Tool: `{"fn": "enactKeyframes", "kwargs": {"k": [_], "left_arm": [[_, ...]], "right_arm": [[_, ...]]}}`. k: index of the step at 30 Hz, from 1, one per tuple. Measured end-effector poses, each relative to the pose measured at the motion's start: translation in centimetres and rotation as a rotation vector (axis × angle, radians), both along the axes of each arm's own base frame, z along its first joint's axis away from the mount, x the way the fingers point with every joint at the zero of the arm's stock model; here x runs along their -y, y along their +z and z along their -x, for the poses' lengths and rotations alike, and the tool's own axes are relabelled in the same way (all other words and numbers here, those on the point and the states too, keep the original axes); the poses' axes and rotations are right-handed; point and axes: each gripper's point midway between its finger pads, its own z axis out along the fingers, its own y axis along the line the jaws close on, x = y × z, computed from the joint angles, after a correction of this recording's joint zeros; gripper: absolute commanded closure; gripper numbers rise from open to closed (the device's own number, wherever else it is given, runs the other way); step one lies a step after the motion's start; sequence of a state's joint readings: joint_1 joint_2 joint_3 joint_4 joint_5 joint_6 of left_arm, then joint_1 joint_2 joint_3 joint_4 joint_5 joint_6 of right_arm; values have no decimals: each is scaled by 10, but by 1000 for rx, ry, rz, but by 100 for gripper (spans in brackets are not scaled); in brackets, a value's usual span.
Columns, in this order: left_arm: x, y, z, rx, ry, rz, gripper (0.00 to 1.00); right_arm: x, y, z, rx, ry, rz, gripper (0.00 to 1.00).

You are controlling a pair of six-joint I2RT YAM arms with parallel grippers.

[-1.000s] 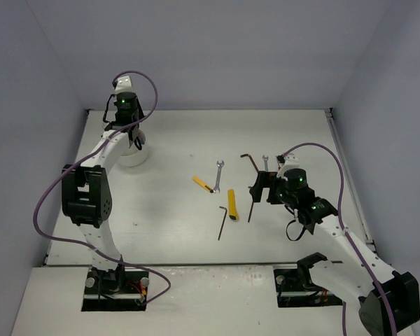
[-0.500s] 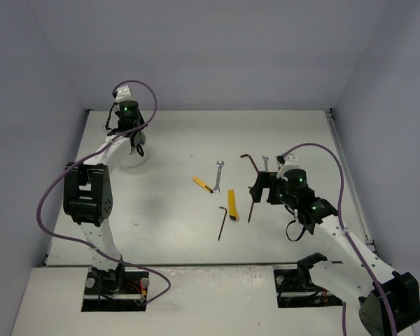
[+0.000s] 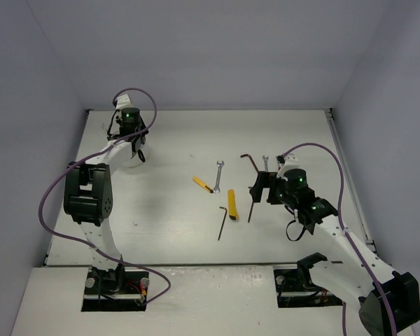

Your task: Sort the tools into containers

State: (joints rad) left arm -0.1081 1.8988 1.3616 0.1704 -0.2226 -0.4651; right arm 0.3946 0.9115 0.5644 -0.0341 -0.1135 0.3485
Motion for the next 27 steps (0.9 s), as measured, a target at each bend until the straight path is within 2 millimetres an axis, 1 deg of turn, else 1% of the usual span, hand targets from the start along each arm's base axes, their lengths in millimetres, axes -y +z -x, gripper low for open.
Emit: {"fn": "enactKeyframes", "kwargs": {"k": [5,8,10,12,14,16,18,20,22,24,25,27], "left_arm": [[1,0,2,8,5,17,62],[2,4,7,16,2,23,59],[3,11,14,24,-1,24,56],[5,23,20,40,-7,22,52],[7,42,25,71,-16,19,49],[12,66,33,105,-36,5,46],[19,92,44,126,-64,-16,44],[28,123,54,150,-96,-32,43],[40,151,68,162,-142,-48,41],[52,172,86,165,-194,-54,41],[57,178,96,159,-221,-55,40],[66,184,122,132,-280,-49,40]], "right_arm": [[0,0,0,0,0,0,0],[0,0,0,0,0,0,0],[0,0,0,0,-1,1,0],[2,0,-1,2,-9,6,0],[4,0,-3,4,-25,15,0],[8,3,-8,7,-53,33,1],[12,9,-18,9,-86,55,3],[14,15,-31,11,-114,73,4],[21,15,-44,-9,-151,98,8],[34,11,-60,-36,-204,117,13],[43,7,-67,-55,-238,123,17],[63,-4,-78,-98,-304,135,23]]}}
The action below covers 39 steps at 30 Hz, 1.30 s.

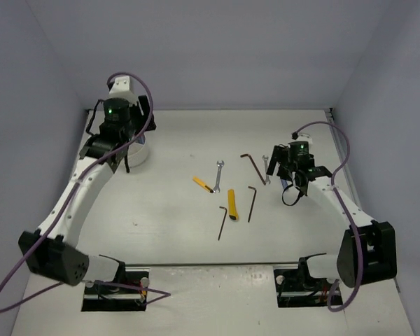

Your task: Sort the tools into containers

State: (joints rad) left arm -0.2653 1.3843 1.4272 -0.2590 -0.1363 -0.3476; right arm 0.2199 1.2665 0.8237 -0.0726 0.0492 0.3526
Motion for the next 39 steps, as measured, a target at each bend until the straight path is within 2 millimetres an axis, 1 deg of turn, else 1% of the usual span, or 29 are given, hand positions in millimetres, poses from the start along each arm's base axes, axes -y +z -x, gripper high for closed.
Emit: {"fn": "enactKeyframes", "kwargs": {"k": [2,3,6,8,11,14,17,20,23,25,26,27,30,33,36,37,39], "left_arm": [[6,1,25,-27,-52,7,39],[7,-1,36,-35,-76,13,37],[10,-20,76,-94,-141,22,36],[10,-37,100,-145,-177,24,35],[11,-62,127,-220,-218,27,35],[12,-83,142,-278,-246,31,35],[14,-102,151,-331,-264,33,35],[16,-114,157,-370,-279,37,35],[19,-115,158,-377,-292,45,35],[21,-116,159,-382,-301,52,35],[22,-116,159,-385,-305,54,35],[23,-117,159,-388,-308,55,35],[28,-120,159,-401,-317,58,35],[35,-119,159,-412,-329,72,35],[49,-113,156,-411,-355,97,35],[55,-110,155,-410,-364,111,35],[69,-102,152,-399,-389,142,35]], "right_arm": [[18,-14,-7,-46,-60,17,26],[24,-20,-9,-69,-79,25,27],[33,-33,-18,-116,-109,39,29],[37,-43,-24,-144,-119,46,33],[40,-59,-31,-187,-122,55,36],[43,-80,-31,-240,-124,61,37],[48,-96,-27,-286,-131,65,39],[49,-103,-25,-306,-135,64,42],[48,-106,-25,-313,-126,55,57],[46,-107,-25,-316,-118,52,69],[46,-107,-25,-314,-115,50,72],[45,-108,-26,-313,-112,50,82],[44,-108,-27,-307,-109,43,99],[43,-108,-27,-302,-109,43,100],[40,-106,-23,-295,-98,63,100],[35,-103,-21,-291,-81,77,100],[16,-88,-16,-253,-17,104,100]]}}
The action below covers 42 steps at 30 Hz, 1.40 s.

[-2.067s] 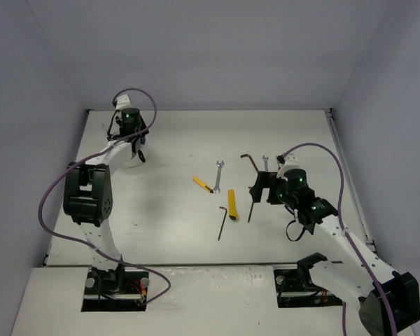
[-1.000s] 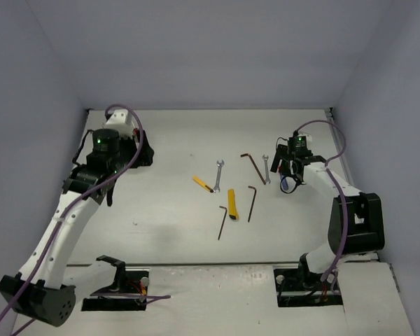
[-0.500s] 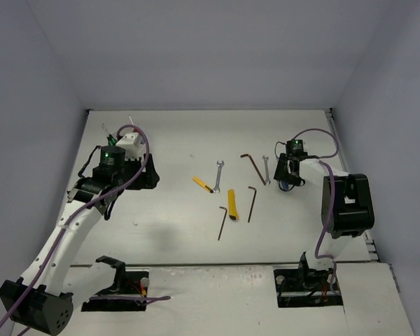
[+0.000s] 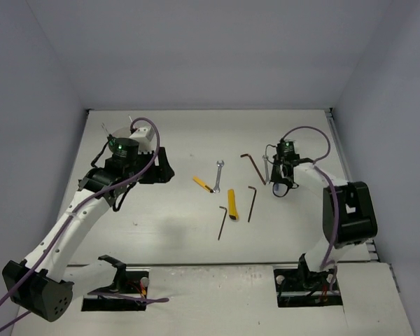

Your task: Sort the tools into containers

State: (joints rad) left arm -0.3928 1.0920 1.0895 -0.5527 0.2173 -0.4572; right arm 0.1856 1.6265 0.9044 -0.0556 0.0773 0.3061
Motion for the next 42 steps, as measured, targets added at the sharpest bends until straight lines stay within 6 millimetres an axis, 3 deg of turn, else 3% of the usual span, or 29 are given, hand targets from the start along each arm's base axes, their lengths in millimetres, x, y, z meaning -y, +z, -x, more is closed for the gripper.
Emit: {"fn": "enactKeyframes", "kwargs": {"k": [4,6,9,11,17,22,29,32,40,42], "left_arm": [[31,21,-9,47,-36,91,35],[46,29,-14,70,-50,136,35],[68,38,-21,94,-66,202,35],[83,42,-26,109,-78,243,35],[133,55,-37,145,-134,323,35],[167,74,-37,195,-175,370,35],[185,74,-35,212,-173,372,39],[188,69,-40,208,-158,361,46],[189,60,-44,195,-127,344,95],[190,61,-43,193,-127,353,100]], "right_arm": [[-64,63,5,185,203,-44,100],[-96,111,13,324,312,-127,100],[-112,157,21,462,385,-210,100],[-121,174,30,514,438,-245,100],[-160,189,59,545,621,-341,100],[-173,195,67,563,683,-383,100],[-187,206,72,599,720,-438,98],[-192,207,74,606,729,-459,98],[-197,207,77,613,727,-489,94],[-198,206,78,609,727,-493,85]]}}
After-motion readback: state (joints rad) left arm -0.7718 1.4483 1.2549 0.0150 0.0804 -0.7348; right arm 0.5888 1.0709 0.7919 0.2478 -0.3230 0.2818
